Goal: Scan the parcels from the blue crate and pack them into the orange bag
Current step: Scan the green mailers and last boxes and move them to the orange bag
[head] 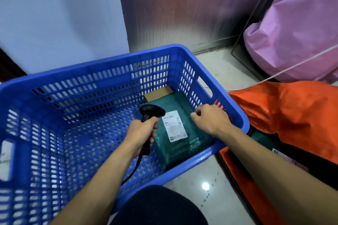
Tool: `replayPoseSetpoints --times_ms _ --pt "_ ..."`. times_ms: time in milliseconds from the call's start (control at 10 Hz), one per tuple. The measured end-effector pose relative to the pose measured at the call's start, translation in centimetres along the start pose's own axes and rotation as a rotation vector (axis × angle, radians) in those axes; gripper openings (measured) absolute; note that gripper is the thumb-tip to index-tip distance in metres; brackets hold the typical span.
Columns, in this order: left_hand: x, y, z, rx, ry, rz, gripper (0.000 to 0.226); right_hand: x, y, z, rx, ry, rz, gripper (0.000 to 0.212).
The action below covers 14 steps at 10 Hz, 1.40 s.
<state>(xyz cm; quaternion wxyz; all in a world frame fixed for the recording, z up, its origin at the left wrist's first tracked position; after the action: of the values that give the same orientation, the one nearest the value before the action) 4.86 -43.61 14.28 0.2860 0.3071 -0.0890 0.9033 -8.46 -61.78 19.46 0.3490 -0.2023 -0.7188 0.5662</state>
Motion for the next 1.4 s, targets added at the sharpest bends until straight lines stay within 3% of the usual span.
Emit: replayPoseSetpoints --times_ms 100,200,400,500,600,700,1000,1400 --pt "-0.3 -0.1 -0.3 0.004 -0.021 0.008 0.032 -2.7 1.8 -0.1 0.016 0.046 -0.078 0.029" --pt "-0.7 0.0 -0.5 -0.012 -0.017 0.006 0.031 -5.0 3.5 0.1 0.037 0.105 -0.302 0.036" --pt "-0.6 0.0 0.5 0.006 0.009 -0.006 0.030 -7.5 5.3 0.2 0.107 0.213 -0.534 0.040" --pt "-0.3 0.1 0.8 -0.008 0.024 -0.011 0.030 -8.1 6.1 0.1 0.135 0.190 -0.559 0.038" --pt "-0.1 0.3 1.0 -0.034 0.035 -0.024 0.030 -10.4 7.8 0.4 0.352 0.054 -0.637 0.029" --pt "-0.1 0.3 1.0 -0.040 0.039 -0.041 0.030 -11.1 8.7 0.6 0.290 0.091 -0.600 0.009" --pt "-0.3 -0.1 1.1 -0.034 0.040 -0.035 0.031 -11.1 7.9 0.6 0.367 0.083 -0.587 0.032" --pt "-0.3 -0.1 1.4 -0.043 0.080 -0.030 0.035 -10.8 6.6 -0.2 0.427 -0.012 -0.554 0.026"
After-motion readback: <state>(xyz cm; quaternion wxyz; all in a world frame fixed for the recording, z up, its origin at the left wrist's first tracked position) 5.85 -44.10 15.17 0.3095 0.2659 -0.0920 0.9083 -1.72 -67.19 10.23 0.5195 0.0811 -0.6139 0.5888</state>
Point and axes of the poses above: each hand's wrist, its own x-axis away from the middle knuckle, its own y-axis out of the palm, z = x × y, the point moved 2 cm from there along -x, towards the middle knuckle, and after that the axes turned 7 degrees about x, right-handed, at the moved point
